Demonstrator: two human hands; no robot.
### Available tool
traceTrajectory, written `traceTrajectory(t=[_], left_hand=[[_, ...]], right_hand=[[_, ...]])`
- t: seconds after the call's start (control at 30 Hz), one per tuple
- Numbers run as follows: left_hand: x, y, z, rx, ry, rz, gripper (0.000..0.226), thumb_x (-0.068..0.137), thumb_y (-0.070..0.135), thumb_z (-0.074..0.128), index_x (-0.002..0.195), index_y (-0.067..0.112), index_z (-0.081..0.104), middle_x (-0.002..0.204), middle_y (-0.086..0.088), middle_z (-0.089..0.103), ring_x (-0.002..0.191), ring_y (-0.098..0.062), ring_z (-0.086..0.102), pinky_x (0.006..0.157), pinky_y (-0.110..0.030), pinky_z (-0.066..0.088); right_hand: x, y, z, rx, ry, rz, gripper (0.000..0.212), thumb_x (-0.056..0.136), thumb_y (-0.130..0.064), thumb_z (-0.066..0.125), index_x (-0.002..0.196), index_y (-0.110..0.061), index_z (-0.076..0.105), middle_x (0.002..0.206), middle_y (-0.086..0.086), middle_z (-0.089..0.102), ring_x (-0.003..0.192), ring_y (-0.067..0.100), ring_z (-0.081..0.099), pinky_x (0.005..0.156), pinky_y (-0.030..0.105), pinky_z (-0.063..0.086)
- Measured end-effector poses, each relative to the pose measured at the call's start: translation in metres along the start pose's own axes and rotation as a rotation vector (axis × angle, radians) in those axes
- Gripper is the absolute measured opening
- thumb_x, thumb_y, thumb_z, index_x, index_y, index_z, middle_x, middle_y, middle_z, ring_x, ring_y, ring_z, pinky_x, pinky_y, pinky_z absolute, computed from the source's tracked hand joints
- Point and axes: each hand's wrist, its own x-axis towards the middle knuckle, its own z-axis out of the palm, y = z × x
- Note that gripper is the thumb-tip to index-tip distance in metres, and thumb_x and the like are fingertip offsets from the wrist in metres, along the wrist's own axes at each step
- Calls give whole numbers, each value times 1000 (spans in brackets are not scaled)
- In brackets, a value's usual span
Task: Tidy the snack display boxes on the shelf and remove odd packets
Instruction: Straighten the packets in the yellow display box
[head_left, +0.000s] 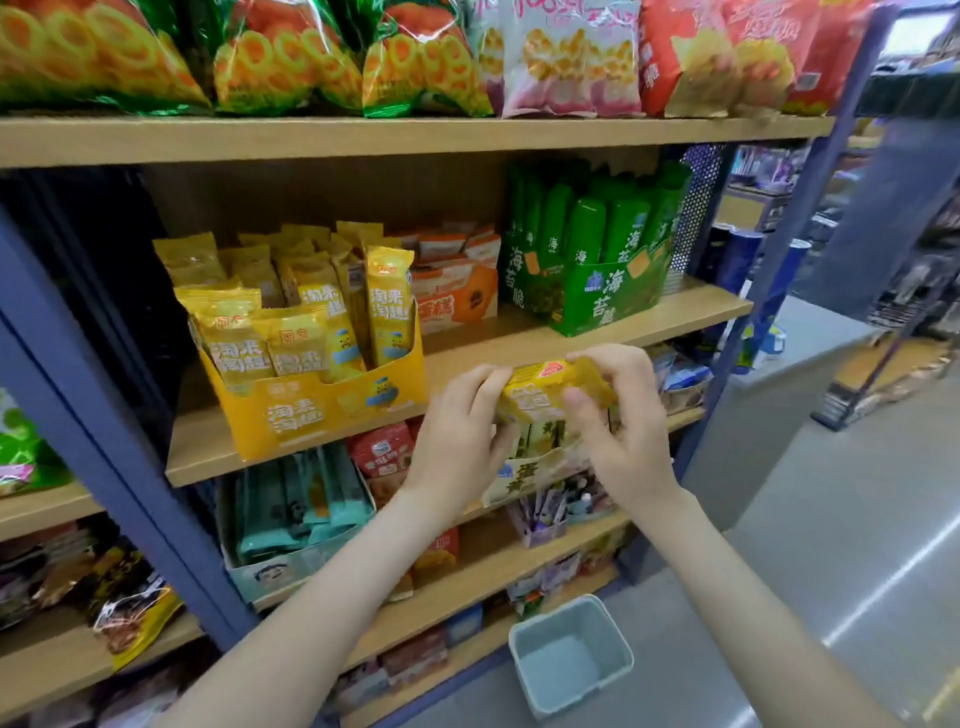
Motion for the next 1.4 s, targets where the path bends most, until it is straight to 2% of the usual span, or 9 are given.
traceTrajectory(t=[0.2,0.4,0.57,0.7,0.77,0.93,1.07,1.27,1.4], left_hand=[[-63,-5,-9,131,-192,-292,47,82,29,55,123,7,54,118,-11,58,109,-26,54,89,-39,49],[-131,-3,-26,296,-347,-410,49,69,20,84,107,0,60,90,-12,59,83,-27,59,71,-27,38],[-175,3,-48,157,-513,-791,50,92,35,64,131,7,50,118,-10,57,110,-27,54,82,-27,38],[-194,8,-74,-171,-494,-1190,55,94,42,58,142,29,35,126,1,60,115,-17,56,87,-29,44],[-199,6,-86,-338,-439,-1268,50,95,39,59,141,35,40,126,8,60,118,-9,55,88,-21,43],[-207,-5,-109,-608,-373,-1354,28,99,29,53,127,28,58,117,-6,68,96,-8,65,83,-22,51],[-214,-21,-124,-654,-418,-1368,20,100,33,48,115,45,56,108,9,68,88,-1,66,81,-21,52],[-214,-45,-131,-738,-516,-1381,21,100,38,46,118,40,57,109,5,69,88,-5,67,76,-19,53],[-213,-57,-124,-875,-534,-1419,26,101,33,45,123,28,59,100,7,71,85,-8,69,70,-22,52]], right_hand=[[-19,20,25,230,-326,417,10,93,-21,60,86,-14,58,85,6,58,79,16,54,71,25,43],[-53,37,75,355,-548,860,26,90,-14,65,68,-21,53,72,-1,51,75,17,49,70,31,36],[-83,40,118,428,-780,990,28,90,-13,65,65,-25,63,73,-2,58,79,21,53,77,37,41],[-77,24,134,647,-1079,896,19,98,-16,55,112,-25,62,99,3,66,94,22,62,80,34,54],[-80,14,143,567,-1223,739,18,96,-23,57,111,-31,61,107,8,63,97,23,61,84,36,53],[-94,-1,168,558,-1137,812,9,94,-16,60,99,-22,65,104,14,66,80,13,65,74,28,56],[-99,-7,184,610,-1121,876,14,95,-7,56,97,-19,64,95,7,68,73,3,67,69,18,52],[-111,-10,188,747,-935,1080,18,95,3,51,99,-8,65,91,11,67,78,14,65,72,23,52],[-107,-1,181,704,-1026,980,17,94,-8,57,108,-14,66,103,5,67,95,13,62,87,25,50]])
